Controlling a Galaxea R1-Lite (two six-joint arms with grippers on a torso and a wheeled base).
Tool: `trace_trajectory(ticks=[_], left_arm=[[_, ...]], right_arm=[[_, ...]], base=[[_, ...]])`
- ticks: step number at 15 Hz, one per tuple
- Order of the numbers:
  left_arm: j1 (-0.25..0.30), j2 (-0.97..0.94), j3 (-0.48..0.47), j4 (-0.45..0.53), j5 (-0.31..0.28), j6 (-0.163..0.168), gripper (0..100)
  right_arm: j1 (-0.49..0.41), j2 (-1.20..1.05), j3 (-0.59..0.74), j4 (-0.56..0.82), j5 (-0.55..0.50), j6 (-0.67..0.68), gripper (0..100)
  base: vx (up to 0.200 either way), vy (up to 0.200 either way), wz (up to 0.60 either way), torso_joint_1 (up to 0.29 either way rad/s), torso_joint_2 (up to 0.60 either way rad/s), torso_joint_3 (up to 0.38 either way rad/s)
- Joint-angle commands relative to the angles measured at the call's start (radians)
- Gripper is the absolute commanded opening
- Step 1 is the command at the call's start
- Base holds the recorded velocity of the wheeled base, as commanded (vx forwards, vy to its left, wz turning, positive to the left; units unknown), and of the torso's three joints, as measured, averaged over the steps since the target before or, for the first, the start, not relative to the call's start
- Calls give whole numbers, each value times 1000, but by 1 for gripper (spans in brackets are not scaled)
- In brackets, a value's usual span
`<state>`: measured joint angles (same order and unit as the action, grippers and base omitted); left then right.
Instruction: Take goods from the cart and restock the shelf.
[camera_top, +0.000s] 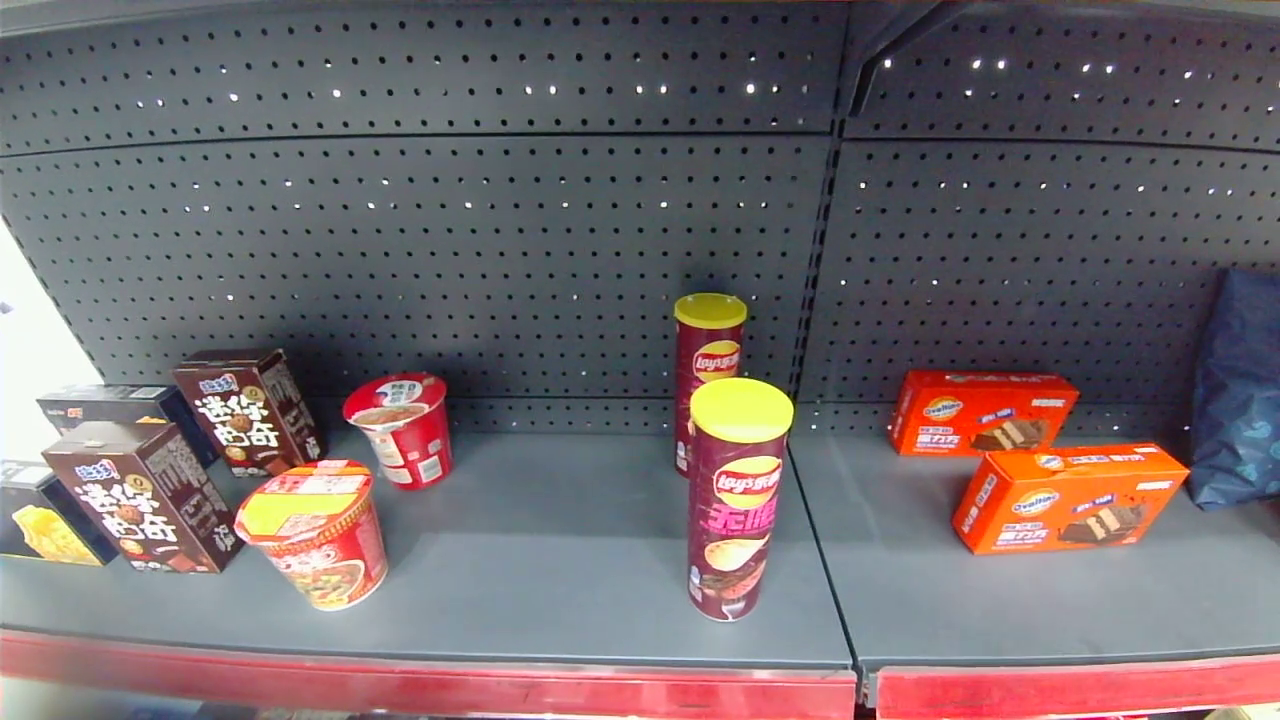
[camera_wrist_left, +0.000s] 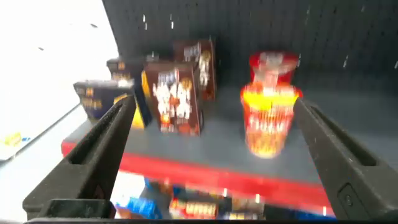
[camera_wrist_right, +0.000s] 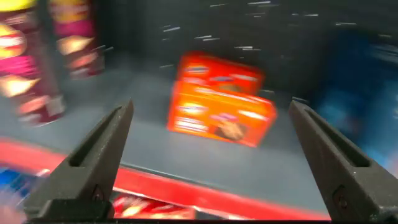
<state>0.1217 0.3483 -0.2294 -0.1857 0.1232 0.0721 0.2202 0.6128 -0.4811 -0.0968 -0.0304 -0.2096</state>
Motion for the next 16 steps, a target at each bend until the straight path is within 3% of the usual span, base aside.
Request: trace_trajectory(ticks=[1, 4, 5, 9, 16], left_arm=[[4, -115, 18, 61, 3, 0, 100], [6, -200, 28, 157, 4, -2, 100], [6, -212, 31, 173, 4, 0, 100], [6, -246, 76, 177, 16, 0, 100], [6, -247, 163, 135, 19, 3, 100]], right_arm=[[254, 335, 9, -132, -92, 29, 100], [467, 541, 9, -242, -261, 248, 100], [492, 565, 2, -239, -270, 249, 100], [496, 703, -24, -238, -275, 249, 100], [498, 1012, -257, -238, -332, 251, 100]], base=[[0, 0, 0, 0, 0, 0], [0, 0, 0, 0, 0, 0], [0, 0, 0, 0, 0, 0], [0, 0, 0, 0, 0, 0], [0, 0, 0, 0, 0, 0]])
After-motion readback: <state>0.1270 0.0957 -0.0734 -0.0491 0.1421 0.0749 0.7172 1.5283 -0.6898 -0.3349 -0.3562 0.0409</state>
